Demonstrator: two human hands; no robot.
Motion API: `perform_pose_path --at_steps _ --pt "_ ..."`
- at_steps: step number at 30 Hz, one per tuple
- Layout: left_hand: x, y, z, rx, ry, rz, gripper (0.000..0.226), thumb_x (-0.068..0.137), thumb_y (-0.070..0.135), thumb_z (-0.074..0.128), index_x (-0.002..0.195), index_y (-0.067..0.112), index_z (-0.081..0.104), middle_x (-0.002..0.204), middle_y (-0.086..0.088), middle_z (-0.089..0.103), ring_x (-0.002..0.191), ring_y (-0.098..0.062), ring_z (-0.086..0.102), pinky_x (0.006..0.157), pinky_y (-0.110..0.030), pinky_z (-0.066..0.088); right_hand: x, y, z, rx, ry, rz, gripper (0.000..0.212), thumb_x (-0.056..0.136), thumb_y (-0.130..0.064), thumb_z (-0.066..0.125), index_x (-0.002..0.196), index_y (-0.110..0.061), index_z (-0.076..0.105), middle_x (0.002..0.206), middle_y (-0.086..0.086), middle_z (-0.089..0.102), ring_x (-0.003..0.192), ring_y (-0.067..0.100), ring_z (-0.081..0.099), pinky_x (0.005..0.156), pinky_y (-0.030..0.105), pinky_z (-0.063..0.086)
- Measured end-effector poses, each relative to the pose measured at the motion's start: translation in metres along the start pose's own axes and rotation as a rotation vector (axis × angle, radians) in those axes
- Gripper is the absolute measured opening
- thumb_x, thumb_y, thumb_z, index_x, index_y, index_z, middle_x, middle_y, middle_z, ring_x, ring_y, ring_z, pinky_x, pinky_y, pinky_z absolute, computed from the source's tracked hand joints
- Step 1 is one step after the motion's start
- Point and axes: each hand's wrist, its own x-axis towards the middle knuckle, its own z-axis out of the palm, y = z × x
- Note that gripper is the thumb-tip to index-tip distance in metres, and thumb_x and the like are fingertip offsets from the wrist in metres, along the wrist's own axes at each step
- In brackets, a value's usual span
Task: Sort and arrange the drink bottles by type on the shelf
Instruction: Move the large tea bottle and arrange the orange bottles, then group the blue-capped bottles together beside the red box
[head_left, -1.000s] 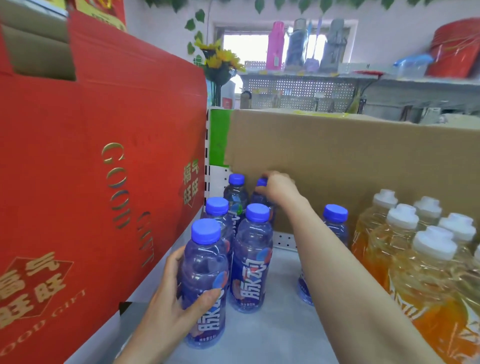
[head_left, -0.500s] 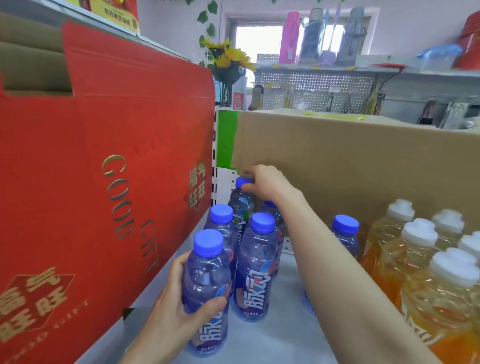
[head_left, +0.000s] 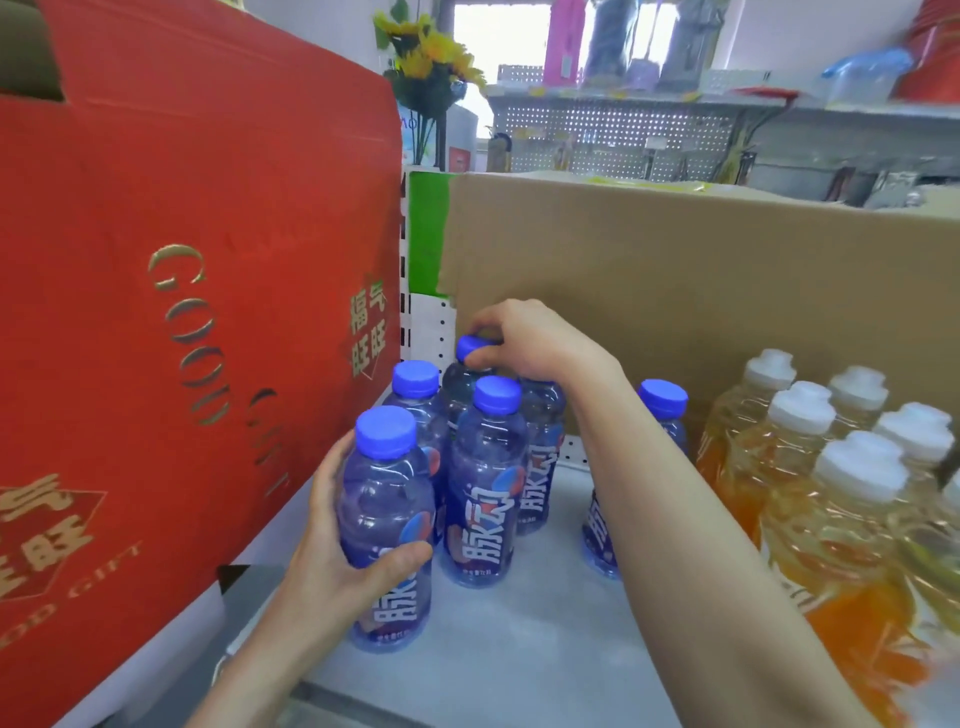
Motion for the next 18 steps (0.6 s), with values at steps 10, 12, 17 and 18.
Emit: perform_pose_path --at_steps 10,12,17,18 --pt "-0.005 -0.012 -0.003 -0.041 -0.123 -0.044 0.096 0.056 0.041 0.086 0.141 0.028 0.043 0.130 0.009 0.066 0.117 -0.011 0.064 0.092 -0.028 0.053 -0.067 -0.005 0.011 0.214 0.510 -0.025 0.026 0.101 -0.033 0.059 0.119 -0.023 0.074 0.108 -0.004 0.077 0.101 0.019 0.068 0.095 0.036 0.051" --pt "-0.007 -0.014 -0.002 -0.063 -0.117 -0.074 0.091 0.054 0.040 0.086 0.136 0.026 0.048 0.125 0.008 0.069 0.113 -0.012 0.067 0.088 -0.026 0.054 -0.095 -0.008 0.027 0.186 0.437 -0.097 0.031 0.102 -0.036 0.059 0.127 -0.022 0.070 0.104 -0.004 0.073 0.098 0.017 0.065 0.090 0.032 0.049" --pt "-0.008 -0.015 -0.001 -0.097 -0.096 -0.112 0.091 0.042 0.056 0.092 0.123 0.032 0.058 0.115 0.009 0.074 0.105 -0.011 0.071 0.083 -0.026 0.055 -0.134 0.005 0.054 0.204 0.450 -0.081 0.048 0.095 -0.035 0.069 0.139 -0.021 0.058 0.117 0.004 0.067 0.099 0.024 0.062 0.091 0.038 0.049" --pt "-0.008 -0.016 -0.001 -0.097 -0.095 -0.115 0.089 0.044 0.053 0.092 0.123 0.031 0.058 0.115 0.009 0.074 0.104 -0.011 0.071 0.083 -0.026 0.056 -0.139 0.008 0.052 0.214 0.525 -0.058 0.043 0.094 -0.033 0.070 0.134 -0.020 0.061 0.112 0.003 0.068 0.097 0.024 0.063 0.090 0.040 0.050"
